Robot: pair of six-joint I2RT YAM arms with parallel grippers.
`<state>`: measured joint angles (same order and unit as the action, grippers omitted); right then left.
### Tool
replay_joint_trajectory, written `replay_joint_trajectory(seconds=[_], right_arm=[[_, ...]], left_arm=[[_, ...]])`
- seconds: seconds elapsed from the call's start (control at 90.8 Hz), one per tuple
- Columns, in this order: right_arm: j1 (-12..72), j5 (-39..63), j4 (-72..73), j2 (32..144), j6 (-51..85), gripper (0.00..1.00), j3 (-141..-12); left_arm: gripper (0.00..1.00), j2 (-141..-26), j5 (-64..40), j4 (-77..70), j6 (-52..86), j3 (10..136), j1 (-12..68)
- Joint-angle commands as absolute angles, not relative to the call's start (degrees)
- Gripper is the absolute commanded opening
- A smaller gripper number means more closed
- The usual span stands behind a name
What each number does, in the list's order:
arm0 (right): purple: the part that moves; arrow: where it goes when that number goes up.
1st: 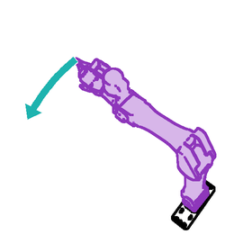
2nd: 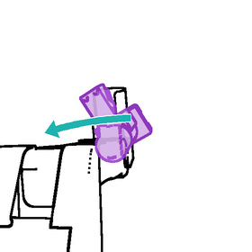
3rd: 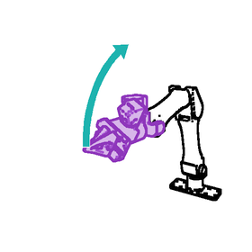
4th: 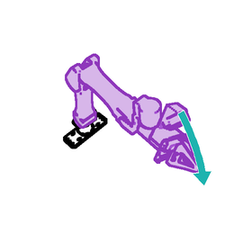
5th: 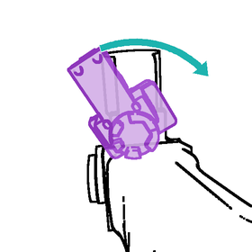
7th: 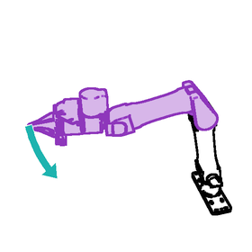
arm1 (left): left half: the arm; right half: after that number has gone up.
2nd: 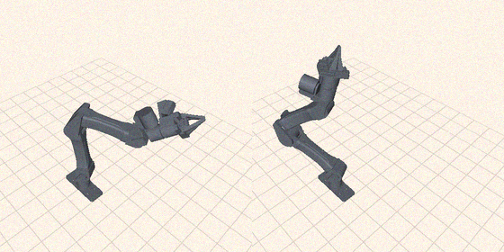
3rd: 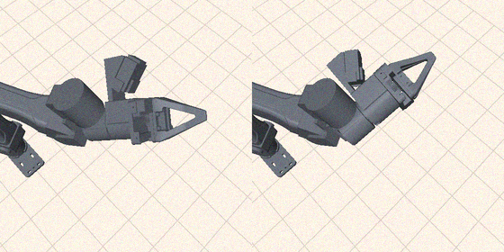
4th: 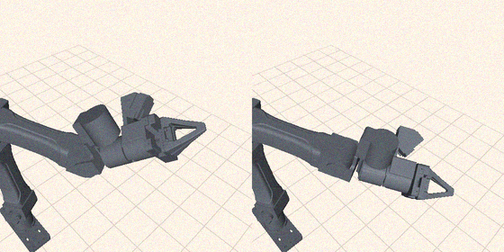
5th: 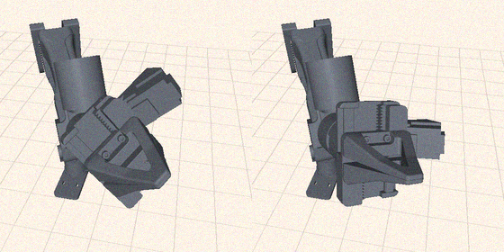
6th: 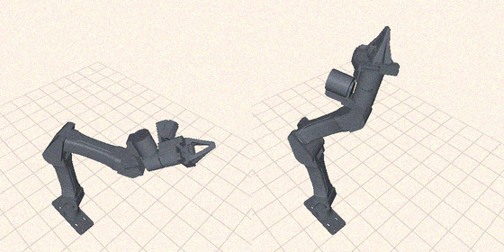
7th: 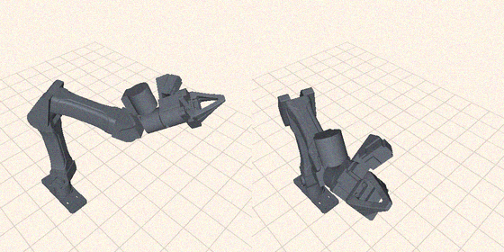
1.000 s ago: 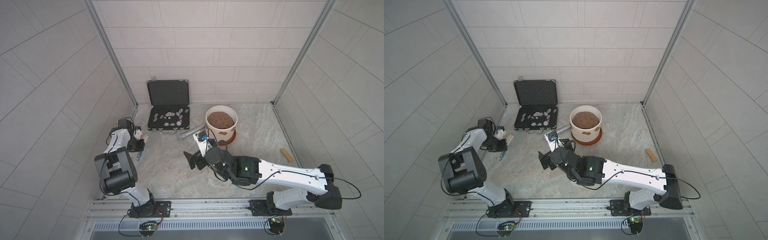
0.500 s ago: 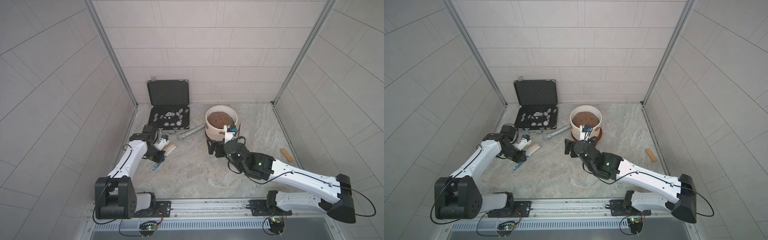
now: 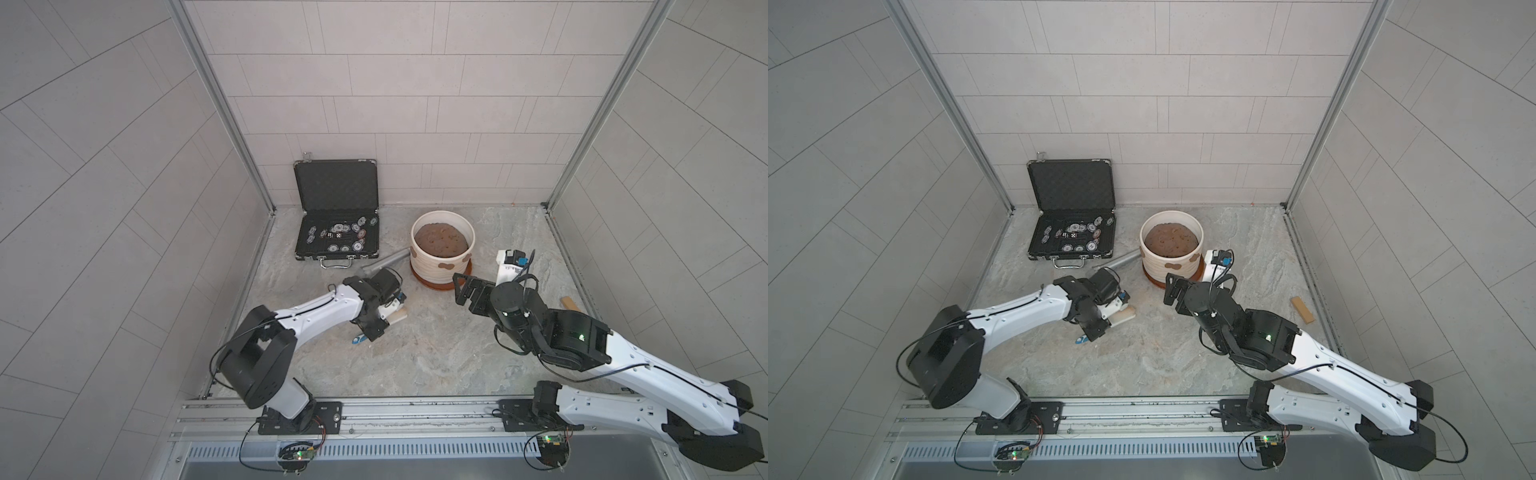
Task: Scrub the dried mud off the ceramic pot
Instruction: Place the brush at the center of the board.
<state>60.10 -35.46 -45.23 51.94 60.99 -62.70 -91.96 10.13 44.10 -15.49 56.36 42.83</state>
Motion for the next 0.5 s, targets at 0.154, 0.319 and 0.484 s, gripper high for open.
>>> replay_joint_trajectory(seconds=[0.154,0.319,0.484], right_arm=[[51.88,-27.01,-62.97,50.16,70.46,1.0,-64.19],[48.27,-20.06,-63.18,48.52,72.85,1.0,-59.83],[47.99,-13.95,-61.2,51.64,73.95,1.0,-58.89]], left_arm=[[0.28,-98.57,18.09,41.57,-9.54,61.24,49.65],[0.88,-93.48,12.96,44.1,-10.67,62.02,49.58],[1.0,-88.46,6.98,49.11,-12.05,63.83,47.69]])
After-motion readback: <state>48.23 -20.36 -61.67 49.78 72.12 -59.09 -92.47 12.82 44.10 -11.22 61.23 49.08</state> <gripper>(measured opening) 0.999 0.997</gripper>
